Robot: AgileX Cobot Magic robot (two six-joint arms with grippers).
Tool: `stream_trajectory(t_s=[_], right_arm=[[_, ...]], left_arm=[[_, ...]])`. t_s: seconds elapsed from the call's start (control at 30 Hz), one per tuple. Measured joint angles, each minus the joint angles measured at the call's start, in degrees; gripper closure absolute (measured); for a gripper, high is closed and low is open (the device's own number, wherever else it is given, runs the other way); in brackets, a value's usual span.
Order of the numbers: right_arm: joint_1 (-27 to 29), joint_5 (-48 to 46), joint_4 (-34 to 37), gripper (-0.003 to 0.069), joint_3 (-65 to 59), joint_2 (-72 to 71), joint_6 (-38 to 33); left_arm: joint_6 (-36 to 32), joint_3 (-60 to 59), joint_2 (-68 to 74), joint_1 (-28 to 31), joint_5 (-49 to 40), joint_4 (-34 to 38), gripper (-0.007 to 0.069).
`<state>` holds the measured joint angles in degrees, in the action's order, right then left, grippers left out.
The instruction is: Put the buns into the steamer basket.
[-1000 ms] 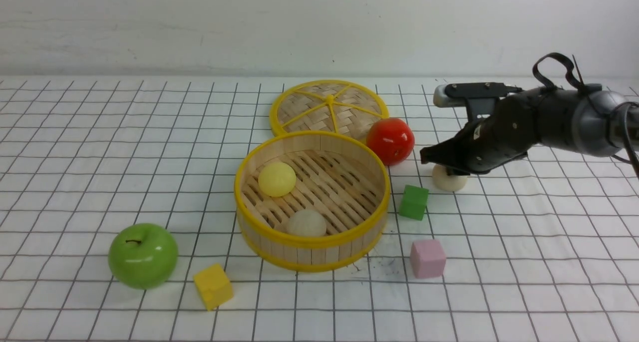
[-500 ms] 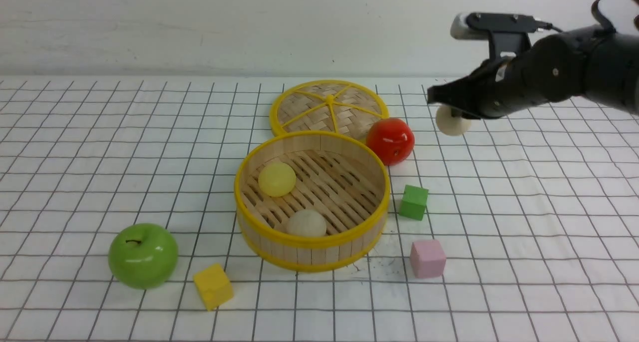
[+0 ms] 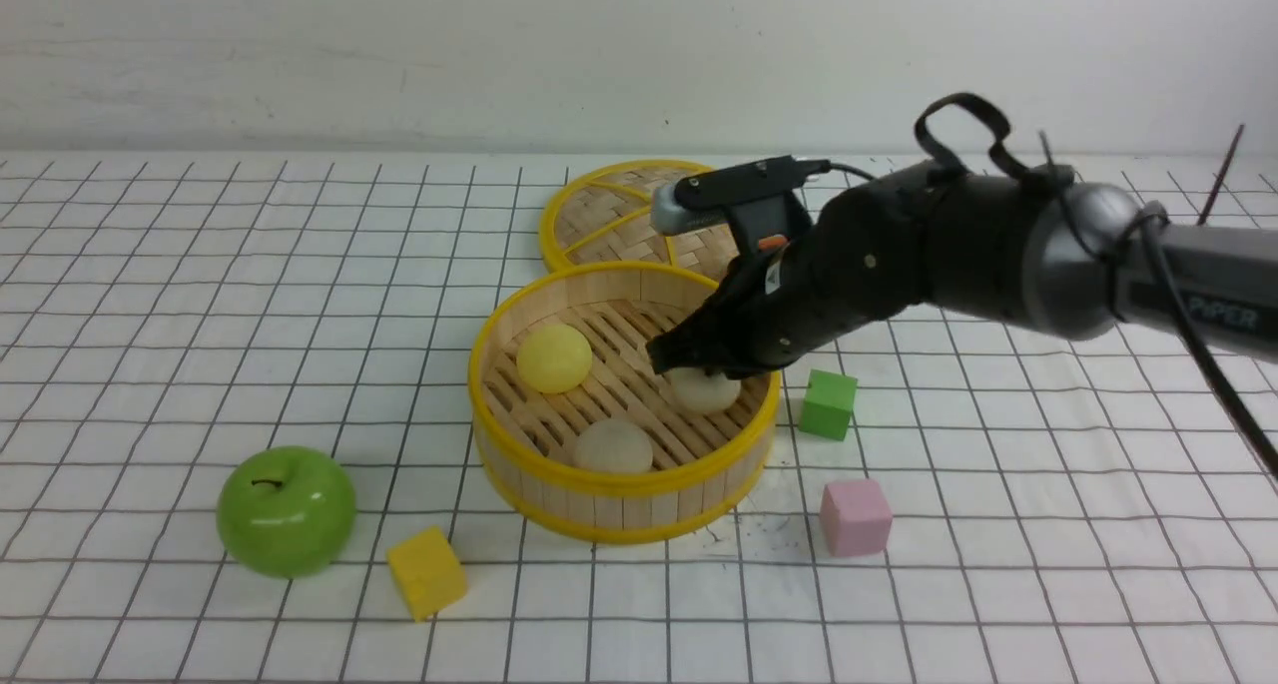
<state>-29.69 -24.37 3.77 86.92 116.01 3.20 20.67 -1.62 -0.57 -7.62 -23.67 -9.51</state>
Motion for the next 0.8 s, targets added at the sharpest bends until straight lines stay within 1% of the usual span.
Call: stream_trajectory(t_s=[0.17,0.2,0.23,0.27,0.3,0.33,0.37,0.43,0.47,0.5,0.53,0.57,0.6,0.67,0.8], right_arm=[[0.00,0.83,0.00,0.0646,0.00,2.05,0.79],[0.00,0.82,-0.07,0.0628,0.06,2.32,1.43],[0.00,0.82,-0.07,0.0624,0.06,2.32,1.56],[0.00,0.63,-0.43,0.0593,0.06,2.32,2.14],[0.00,0.62,-0.54,0.0583,0.06,2.32,2.22],[0.00,0.42,-1.11,0.0541,0.06,2.14,2.56],[0.00,0.22,-1.29,0.0528,0.06,1.99,2.64],[0.00,-1.59,-2.85,0.0416,0.06,-0.02,3.04],[0.00,-1.74,-3.05,0.0399,0.06,-0.23,3.04],[0.00,-2.99,-3.77,0.0340,0.00,-2.10,3.04],[0.00,-4.07,-4.23,0.0300,0.00,-3.79,3.04],[0.00,-4.49,-4.28,0.0293,0.00,-4.53,3.04],[0.00,-6.31,-4.52,0.0244,0.00,-7.48,3.09],[0.00,-10.45,-4.64,0.0181,0.00,-12.78,3.09],[0.00,-17.38,-4.63,0.0146,0.00,-20.45,3.20]], left_arm=[[0.00,0.00,0.00,0.00,0.00,0.00,0.0388],[0.00,0.00,0.00,0.00,0.00,0.00,0.0387],[0.00,0.00,0.00,0.00,0.00,0.00,0.0387],[0.00,0.00,0.00,0.00,0.00,0.00,0.0387],[0.00,0.00,0.00,0.00,0.00,0.00,0.0387],[0.00,0.00,0.00,0.00,0.00,0.00,0.0387],[0.00,0.00,0.00,0.00,0.00,0.00,0.0387],[0.00,0.00,0.00,0.00,0.00,0.00,0.0387],[0.00,0.00,0.00,0.00,0.00,0.00,0.0387],[0.00,0.00,0.00,0.00,0.00,0.00,0.0387],[0.00,0.00,0.00,0.00,0.00,0.00,0.0387],[0.00,0.00,0.00,0.00,0.00,0.00,0.0387],[0.00,0.00,0.00,0.00,0.00,0.00,0.0387],[0.00,0.00,0.00,0.00,0.00,0.00,0.0387],[0.00,0.00,0.00,0.00,0.00,0.00,0.0387]])
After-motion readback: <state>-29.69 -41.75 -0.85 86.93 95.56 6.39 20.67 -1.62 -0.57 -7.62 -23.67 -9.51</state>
